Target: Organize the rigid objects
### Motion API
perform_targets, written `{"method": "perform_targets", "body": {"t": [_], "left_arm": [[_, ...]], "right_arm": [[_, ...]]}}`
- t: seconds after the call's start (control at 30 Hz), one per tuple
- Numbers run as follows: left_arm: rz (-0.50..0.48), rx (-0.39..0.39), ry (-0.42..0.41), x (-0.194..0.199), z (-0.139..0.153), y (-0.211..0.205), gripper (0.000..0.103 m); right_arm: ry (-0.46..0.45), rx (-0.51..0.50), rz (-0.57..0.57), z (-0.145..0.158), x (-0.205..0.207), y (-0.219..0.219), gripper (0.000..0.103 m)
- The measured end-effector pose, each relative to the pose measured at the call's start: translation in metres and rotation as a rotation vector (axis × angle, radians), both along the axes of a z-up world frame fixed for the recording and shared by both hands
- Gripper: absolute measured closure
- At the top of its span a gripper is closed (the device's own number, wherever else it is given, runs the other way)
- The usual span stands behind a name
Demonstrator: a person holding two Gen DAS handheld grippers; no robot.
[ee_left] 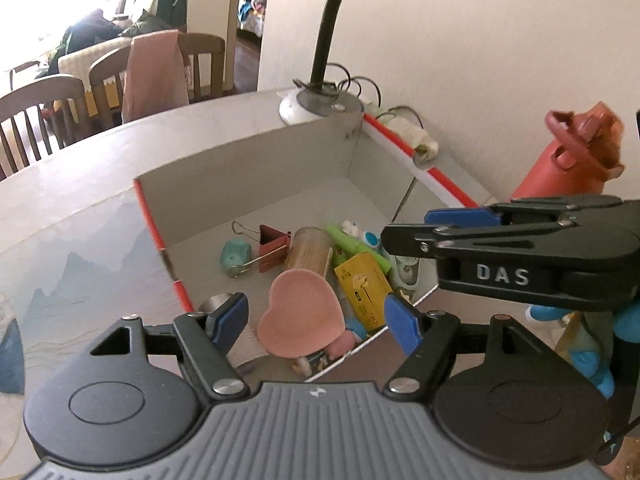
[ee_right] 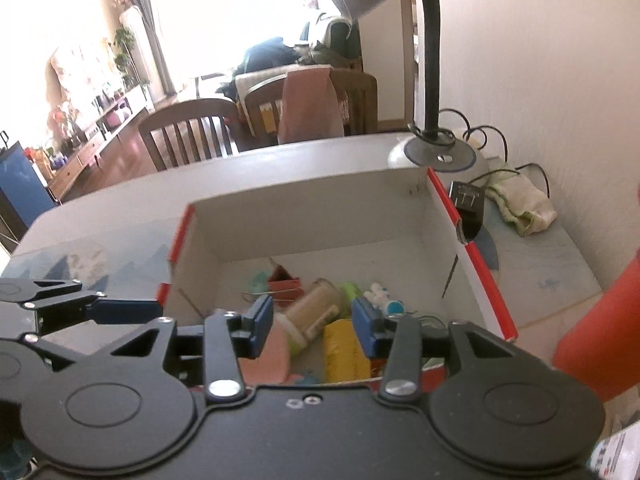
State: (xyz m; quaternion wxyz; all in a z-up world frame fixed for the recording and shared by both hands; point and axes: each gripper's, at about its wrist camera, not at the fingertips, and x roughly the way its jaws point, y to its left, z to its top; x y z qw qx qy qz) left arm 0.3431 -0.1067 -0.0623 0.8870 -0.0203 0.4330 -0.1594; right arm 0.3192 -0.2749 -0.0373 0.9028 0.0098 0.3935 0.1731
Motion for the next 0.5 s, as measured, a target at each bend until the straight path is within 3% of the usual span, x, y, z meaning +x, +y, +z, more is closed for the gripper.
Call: {"method": "perform_targets", "body": {"t": [0.07, 0.5], "left_arm": [[0.004, -0.005, -0.028, -0.010, 0.007, 0.006, 0.028], [-0.021, -0.038, -0.137, -0.058, 0.043, 0.038, 0.027]], "right_arm": [[-0.023, 0.003, -0.013, 0.006, -0.011, 0.001, 0.048], [-0.122, 0.057, -0.046, 0.036, -0.071, 0.002, 0.033]]}}
